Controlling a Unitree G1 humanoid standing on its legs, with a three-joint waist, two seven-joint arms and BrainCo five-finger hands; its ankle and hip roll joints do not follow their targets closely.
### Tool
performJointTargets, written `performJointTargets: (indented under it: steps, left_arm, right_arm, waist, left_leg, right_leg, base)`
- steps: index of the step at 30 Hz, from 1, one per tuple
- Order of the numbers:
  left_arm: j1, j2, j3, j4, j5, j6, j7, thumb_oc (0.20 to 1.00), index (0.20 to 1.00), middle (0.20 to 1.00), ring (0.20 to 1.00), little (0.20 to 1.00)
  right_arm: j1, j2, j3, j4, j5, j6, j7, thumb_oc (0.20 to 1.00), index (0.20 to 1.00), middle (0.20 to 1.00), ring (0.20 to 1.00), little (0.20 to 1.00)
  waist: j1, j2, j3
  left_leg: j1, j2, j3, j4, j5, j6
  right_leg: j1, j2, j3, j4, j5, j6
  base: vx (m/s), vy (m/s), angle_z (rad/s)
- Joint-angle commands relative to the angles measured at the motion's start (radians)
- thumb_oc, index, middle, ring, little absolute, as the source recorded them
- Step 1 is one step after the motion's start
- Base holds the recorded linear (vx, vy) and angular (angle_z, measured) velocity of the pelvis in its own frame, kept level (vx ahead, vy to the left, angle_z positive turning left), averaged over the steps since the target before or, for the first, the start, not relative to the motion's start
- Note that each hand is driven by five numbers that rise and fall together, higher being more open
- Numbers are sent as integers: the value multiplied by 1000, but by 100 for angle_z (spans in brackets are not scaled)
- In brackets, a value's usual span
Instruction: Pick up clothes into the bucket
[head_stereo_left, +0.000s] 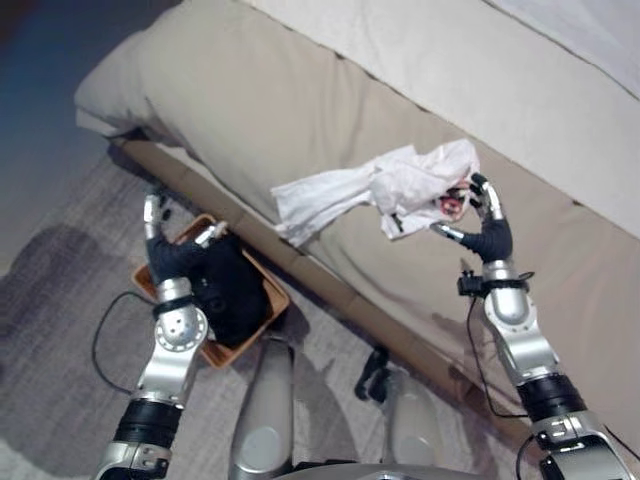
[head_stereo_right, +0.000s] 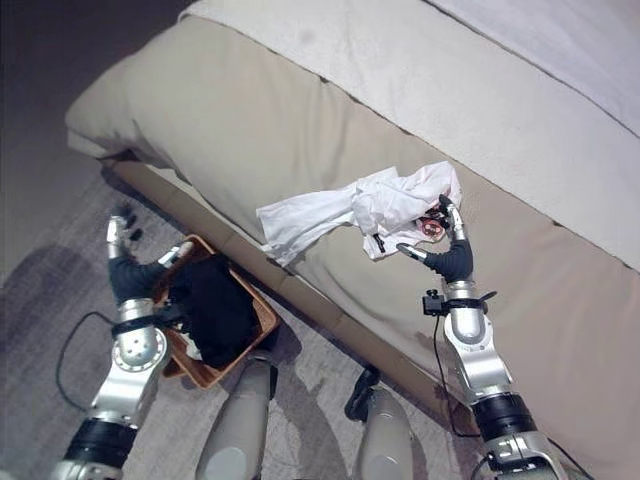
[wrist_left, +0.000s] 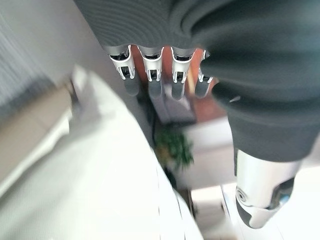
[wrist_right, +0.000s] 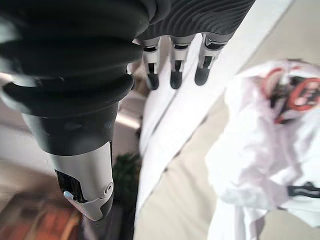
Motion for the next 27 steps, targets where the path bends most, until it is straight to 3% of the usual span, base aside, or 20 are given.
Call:
performJointTargets:
  steps: [1,8,12,21,27]
  left_arm:
    - [-17,6,-44,13,-27,-66,-109,1000,1000,1000,1000,1000]
    - [-17,-2,-130,29,-42,-66,-206,1000,1000,1000,1000,1000]
    - [31,-31,-148,48,-116,-55,-293,1000,1000,1000,1000,1000]
    - [124,-93,-120,73,-228,-24,-367,1000,1000,1000,1000,1000]
    - [149,-98,-109,80,-265,-10,-390,1000,1000,1000,1000,1000]
  right_arm:
    - [-31,-15,14,8,-11,-21,-11,1000,1000,1000,1000,1000]
    - [-10,17,-1,26,14,-25,2,1000,1000,1000,1000,1000]
    - [60,47,-3,-5,14,-26,35,1000,1000,1000,1000,1000]
    - [150,32,3,-73,-142,5,49,1000,1000,1000,1000,1000]
    - [143,38,5,-85,-149,7,47,1000,1000,1000,1000,1000]
  waist:
    - [-39,10,-93]
    - [-93,25,-148]
    - [-128,26,-196]
    - [-141,22,-253]
    - [-138,16,-242]
  left_leg:
    - [38,27,-2,-103,28,10]
    - [128,46,53,-135,14,16]
    - [230,64,120,-169,-3,16]
    - [342,68,165,-184,-35,22]
    - [326,68,163,-148,-50,26]
  right_leg:
    - [20,-43,27,-134,179,59]
    - [81,-29,78,-236,226,72]
    - [149,-1,126,-337,267,84]
    - [234,16,164,-378,267,90]
    - [232,14,166,-378,270,90]
  base:
    - [45,45,-14]
    - [40,39,-26]
    - [94,28,-54]
    - [82,-14,-31]
    - [0,-9,-1]
